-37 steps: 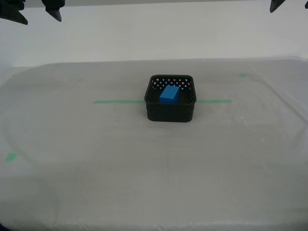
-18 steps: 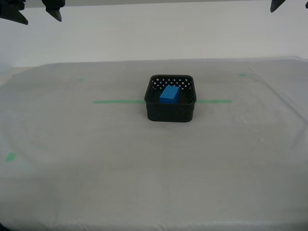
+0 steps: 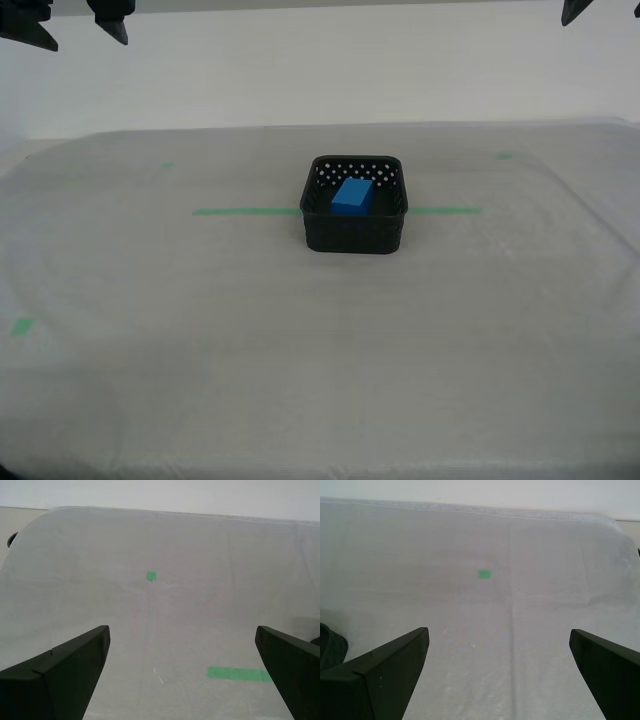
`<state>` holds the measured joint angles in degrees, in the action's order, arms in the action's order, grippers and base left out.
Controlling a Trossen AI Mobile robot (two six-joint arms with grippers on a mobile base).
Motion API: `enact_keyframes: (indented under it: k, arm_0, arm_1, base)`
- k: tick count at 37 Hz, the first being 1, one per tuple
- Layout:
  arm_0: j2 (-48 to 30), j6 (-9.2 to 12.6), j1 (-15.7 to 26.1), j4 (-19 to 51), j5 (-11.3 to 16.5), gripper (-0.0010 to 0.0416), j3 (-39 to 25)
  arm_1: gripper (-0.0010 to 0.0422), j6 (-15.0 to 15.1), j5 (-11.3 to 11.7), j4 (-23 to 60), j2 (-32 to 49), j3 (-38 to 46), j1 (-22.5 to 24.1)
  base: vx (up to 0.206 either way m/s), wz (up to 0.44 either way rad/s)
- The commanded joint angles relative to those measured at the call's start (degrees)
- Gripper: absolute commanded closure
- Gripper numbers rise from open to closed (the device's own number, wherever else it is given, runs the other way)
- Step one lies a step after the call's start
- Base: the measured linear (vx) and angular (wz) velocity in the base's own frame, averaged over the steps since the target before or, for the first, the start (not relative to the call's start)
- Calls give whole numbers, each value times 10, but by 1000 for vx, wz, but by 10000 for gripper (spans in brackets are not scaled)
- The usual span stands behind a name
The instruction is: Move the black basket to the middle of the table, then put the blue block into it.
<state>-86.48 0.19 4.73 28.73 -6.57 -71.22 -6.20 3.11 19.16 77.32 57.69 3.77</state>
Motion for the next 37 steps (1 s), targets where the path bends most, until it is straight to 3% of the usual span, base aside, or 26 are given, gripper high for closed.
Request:
enact_keyframes:
  k: [1, 37]
  arm_0:
    - [0, 0, 0, 0, -2, 12, -1]
    - [0, 0, 0, 0, -2, 12, -1]
  arm_1:
    - [12, 2, -1, 0, 0, 0, 0]
    - [12, 2, -1, 0, 0, 0, 0]
  base:
    - [0, 0]
    - [0, 0]
